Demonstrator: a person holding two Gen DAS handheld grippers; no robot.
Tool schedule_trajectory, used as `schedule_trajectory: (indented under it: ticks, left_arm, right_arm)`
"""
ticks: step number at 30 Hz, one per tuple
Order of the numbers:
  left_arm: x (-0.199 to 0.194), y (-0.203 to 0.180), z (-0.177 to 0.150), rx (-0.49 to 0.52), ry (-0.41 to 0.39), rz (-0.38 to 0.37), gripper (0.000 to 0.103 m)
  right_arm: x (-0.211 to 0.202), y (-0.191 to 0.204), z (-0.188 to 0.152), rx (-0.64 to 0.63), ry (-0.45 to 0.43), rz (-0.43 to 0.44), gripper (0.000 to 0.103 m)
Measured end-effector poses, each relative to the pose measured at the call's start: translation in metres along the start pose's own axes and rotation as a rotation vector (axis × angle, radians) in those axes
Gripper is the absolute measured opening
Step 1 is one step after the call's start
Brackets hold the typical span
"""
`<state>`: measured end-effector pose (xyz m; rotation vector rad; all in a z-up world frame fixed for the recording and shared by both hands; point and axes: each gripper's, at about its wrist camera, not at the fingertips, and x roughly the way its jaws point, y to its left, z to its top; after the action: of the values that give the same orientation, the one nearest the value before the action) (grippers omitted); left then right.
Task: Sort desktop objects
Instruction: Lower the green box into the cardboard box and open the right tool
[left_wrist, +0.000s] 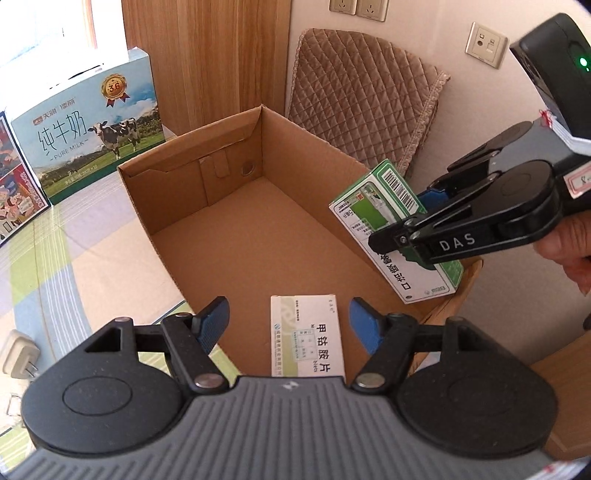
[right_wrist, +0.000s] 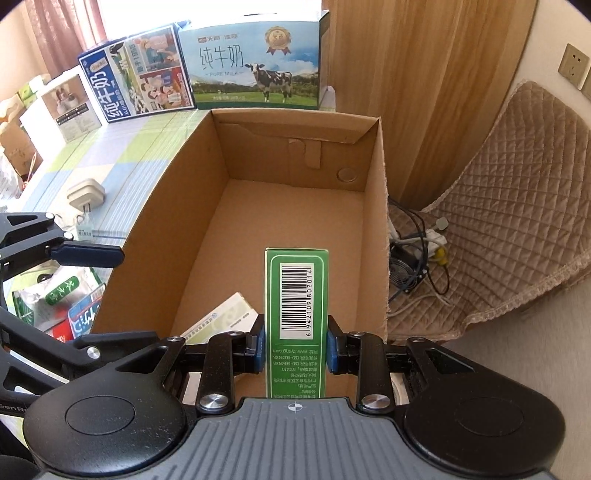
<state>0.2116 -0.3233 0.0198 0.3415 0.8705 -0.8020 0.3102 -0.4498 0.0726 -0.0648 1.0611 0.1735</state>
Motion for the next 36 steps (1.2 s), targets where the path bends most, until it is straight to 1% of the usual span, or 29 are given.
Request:
schedule_trajectory:
  ticks: [3, 5, 12, 19, 24, 29, 33, 36]
  left_arm:
    - [-0.002, 0.001, -0.003, 0.000, 0.001, 0.003, 0.067]
    - [-0.003, 0.001, -0.003, 0.000, 0.001, 0.004, 0.067]
    - [-0.008, 0.002, -0.007, 0.006, -0.004, 0.009, 0.068]
    - [-0.019, 0.004, -0.010, 0.005, -0.009, 0.018, 0.068]
    - [-0.028, 0.008, -0.012, 0.003, -0.016, 0.032, 0.068]
    - [-0.038, 0.012, -0.015, 0.000, -0.022, 0.045, 0.068]
    - [-0.047, 0.014, -0.018, 0.001, -0.026, 0.056, 0.068]
    - [-0.056, 0.016, -0.020, 0.004, -0.031, 0.065, 0.068]
  right_arm:
    - [0.001, 0.002, 0.000, -0.007, 0.013, 0.001, 0.028]
    - [-0.001, 0.003, 0.000, -0.004, 0.003, 0.000, 0.031]
    - [-0.009, 0.012, -0.001, -0.044, -0.020, -0.021, 0.032]
    - [-0.014, 0.017, -0.004, -0.050, -0.027, -0.021, 0.033]
    - [-0.022, 0.019, -0.005, -0.053, -0.044, -0.024, 0.036]
    - [-0.032, 0.025, -0.006, -0.062, -0.062, -0.033, 0.048]
    - [-0.040, 0.033, -0.006, -0.078, -0.072, -0.032, 0.053]
    - [-0.046, 0.042, -0.007, -0.094, -0.085, -0.033, 0.064]
